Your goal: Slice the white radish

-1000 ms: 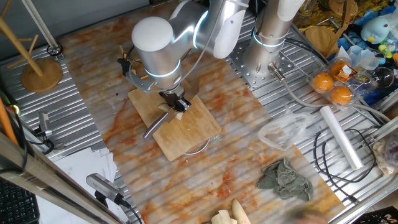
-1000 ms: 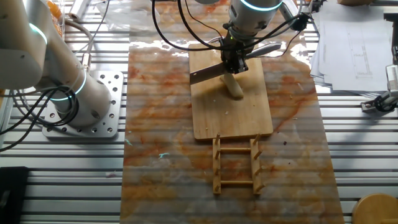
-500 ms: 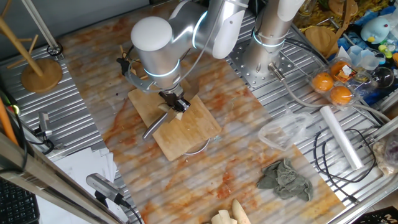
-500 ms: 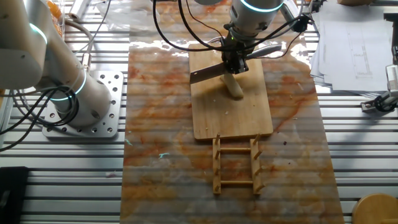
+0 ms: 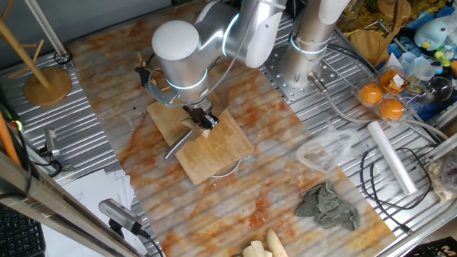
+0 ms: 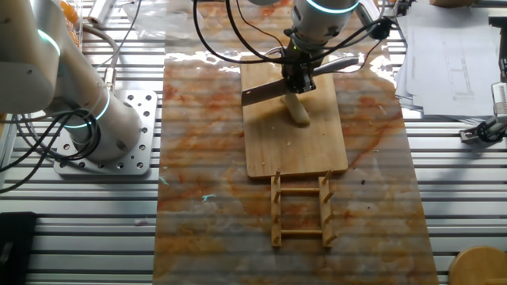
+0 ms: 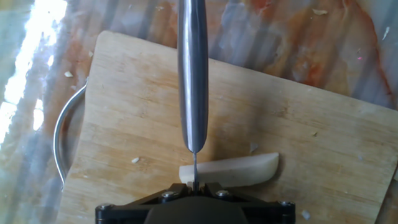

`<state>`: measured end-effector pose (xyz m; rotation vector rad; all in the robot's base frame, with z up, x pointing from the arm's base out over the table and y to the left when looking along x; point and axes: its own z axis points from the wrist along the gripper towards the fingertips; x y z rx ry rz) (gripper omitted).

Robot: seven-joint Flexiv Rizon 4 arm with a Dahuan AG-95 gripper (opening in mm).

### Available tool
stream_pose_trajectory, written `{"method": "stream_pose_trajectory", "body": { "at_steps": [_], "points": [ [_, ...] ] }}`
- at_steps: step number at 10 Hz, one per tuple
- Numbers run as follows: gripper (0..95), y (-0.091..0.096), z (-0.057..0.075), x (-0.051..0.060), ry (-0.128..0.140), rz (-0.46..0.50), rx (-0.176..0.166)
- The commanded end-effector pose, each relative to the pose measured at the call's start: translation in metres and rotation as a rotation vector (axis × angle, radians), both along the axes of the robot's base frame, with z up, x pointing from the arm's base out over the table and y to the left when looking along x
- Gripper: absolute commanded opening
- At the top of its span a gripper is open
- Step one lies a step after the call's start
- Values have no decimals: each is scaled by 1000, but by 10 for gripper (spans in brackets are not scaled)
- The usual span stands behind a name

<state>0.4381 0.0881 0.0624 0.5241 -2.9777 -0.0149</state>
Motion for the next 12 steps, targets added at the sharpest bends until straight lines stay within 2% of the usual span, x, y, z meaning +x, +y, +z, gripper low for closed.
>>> {"method": "stream_pose_trajectory", "body": {
  "at_steps": [1, 3, 5, 7, 11, 12],
  "points": [
    [0, 2, -14, -6, -17, 3, -9],
    [0, -1, -5, -6, -28, 18, -10],
    [0, -1, -2, -4, -33, 13, 4],
    [0, 0, 0, -1, -30, 14, 2],
    [0, 1, -25, 2, -33, -6, 10],
    [0, 2, -27, 2, -34, -11, 12]
  ]
}}
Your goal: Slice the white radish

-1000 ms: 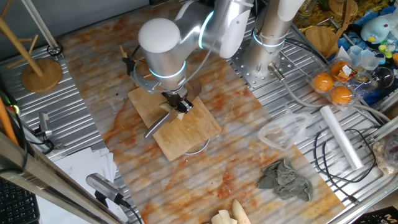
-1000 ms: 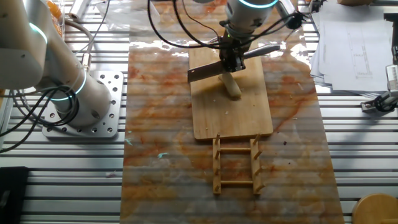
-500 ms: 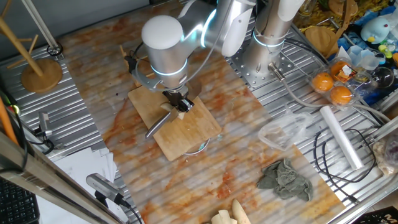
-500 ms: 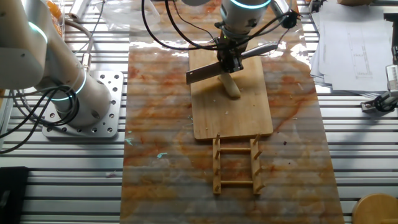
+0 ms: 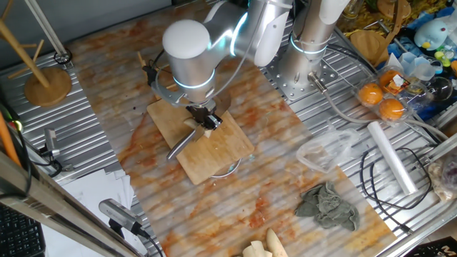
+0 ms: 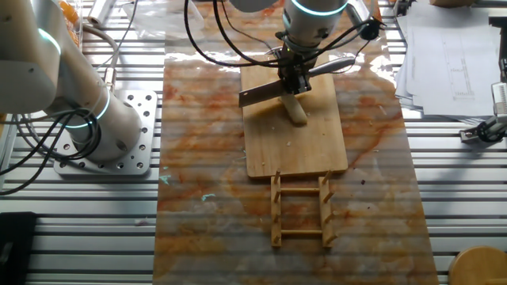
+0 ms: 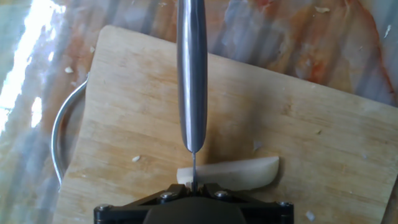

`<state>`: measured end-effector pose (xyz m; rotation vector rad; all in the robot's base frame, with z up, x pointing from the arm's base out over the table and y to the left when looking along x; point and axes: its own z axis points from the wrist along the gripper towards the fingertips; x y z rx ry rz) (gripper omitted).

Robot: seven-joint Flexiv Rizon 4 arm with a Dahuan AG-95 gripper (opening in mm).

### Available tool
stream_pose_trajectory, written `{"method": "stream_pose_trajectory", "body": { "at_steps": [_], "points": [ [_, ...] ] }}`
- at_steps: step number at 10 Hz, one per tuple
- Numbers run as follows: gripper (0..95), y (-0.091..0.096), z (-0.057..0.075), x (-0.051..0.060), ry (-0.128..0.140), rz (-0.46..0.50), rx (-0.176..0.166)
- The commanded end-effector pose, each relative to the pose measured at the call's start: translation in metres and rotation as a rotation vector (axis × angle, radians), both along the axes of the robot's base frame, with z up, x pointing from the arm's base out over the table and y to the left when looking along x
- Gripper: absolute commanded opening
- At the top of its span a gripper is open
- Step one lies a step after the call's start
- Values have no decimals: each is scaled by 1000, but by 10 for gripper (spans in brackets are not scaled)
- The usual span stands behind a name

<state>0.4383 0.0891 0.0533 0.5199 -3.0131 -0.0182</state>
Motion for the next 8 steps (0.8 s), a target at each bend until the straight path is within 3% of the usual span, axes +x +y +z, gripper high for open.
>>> {"method": "stream_pose_trajectory", "body": {
  "at_steps": [1, 8],
  "points": [
    [0, 2, -20, 2, 1, 0, 0],
    [0, 0, -5, -1, 4, 42, -14]
  ]
}}
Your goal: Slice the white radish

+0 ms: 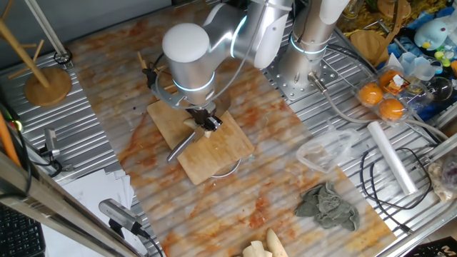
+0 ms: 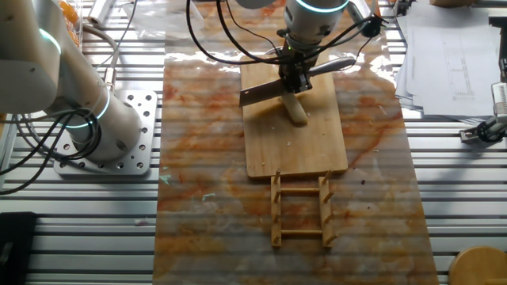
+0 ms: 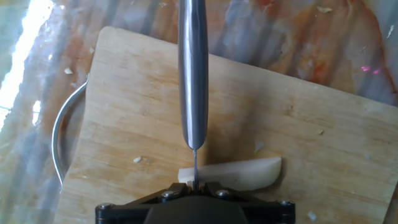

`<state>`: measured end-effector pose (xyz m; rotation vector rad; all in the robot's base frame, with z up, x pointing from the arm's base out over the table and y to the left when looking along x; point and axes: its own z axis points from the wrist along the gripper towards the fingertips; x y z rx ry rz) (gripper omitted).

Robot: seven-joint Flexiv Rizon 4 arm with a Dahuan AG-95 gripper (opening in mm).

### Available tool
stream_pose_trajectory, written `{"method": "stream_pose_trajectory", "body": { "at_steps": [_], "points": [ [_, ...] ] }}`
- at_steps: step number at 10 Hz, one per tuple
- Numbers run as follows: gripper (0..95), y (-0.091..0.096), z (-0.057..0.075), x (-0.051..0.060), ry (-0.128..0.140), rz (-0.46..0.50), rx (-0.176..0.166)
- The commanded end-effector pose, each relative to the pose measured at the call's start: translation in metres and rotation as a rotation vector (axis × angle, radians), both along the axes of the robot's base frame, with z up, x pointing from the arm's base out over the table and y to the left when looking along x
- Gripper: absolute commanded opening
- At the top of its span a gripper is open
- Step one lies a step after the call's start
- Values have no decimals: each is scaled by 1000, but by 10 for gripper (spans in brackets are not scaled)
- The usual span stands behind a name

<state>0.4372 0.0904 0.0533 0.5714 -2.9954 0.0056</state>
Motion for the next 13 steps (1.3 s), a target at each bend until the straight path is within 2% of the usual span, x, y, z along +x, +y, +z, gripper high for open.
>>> {"method": "stream_pose_trajectory", "body": {
  "at_steps": [1, 2, 3, 8, 10, 12, 13],
  "points": [
    [0, -3, 2, 1, 9, 10, 2],
    [0, -5, 12, 4, 31, 7, 12],
    [0, -5, 17, 6, 36, 6, 9],
    [0, -4, 16, 10, 7, 0, 6],
    [0, -7, 7, 12, -4, 10, 7],
    [0, -11, -14, 10, -35, 22, 13],
    [0, -11, -16, 8, -20, 9, 36]
  ]
}}
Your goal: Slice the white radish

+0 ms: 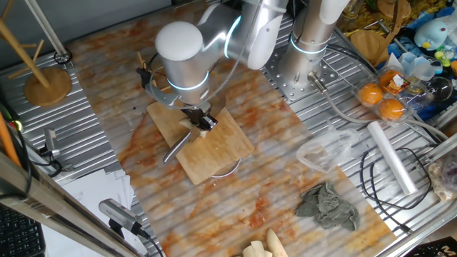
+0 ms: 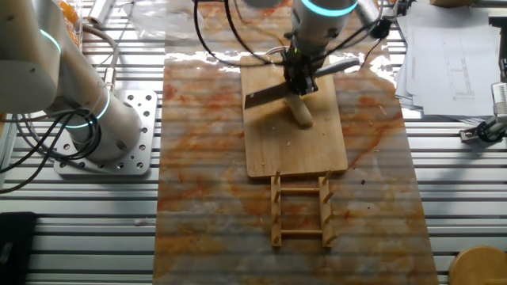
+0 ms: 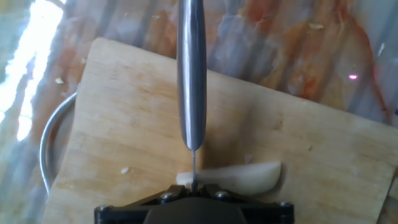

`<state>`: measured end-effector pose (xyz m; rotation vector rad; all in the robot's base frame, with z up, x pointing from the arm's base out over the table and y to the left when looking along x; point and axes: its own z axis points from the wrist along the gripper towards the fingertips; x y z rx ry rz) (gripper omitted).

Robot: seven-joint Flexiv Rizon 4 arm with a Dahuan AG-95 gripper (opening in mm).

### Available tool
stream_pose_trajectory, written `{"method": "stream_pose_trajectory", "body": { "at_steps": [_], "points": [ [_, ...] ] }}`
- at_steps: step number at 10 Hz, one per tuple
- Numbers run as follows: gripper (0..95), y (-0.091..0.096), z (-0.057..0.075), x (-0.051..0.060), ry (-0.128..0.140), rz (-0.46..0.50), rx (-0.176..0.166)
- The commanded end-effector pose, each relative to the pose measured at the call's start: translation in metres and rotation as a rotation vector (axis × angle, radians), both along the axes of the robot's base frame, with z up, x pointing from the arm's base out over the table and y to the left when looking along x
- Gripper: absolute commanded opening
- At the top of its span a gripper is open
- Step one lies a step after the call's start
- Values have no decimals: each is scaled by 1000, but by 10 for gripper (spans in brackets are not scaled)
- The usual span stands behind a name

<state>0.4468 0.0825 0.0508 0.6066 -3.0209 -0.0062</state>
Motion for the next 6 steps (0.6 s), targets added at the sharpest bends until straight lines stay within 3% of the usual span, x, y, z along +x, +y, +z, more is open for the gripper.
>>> {"method": "stream_pose_trajectory", "body": {
  "at_steps": [1, 2, 3, 4, 6],
  "points": [
    [0, -2, -10, -1, 2, 1, 7],
    [0, 0, -7, 1, 6, -11, 24],
    [0, 2, -4, 3, 8, -10, 17],
    [0, 4, 2, 5, 22, 5, -13],
    [0, 4, 10, 2, 34, 19, -25]
  ]
}}
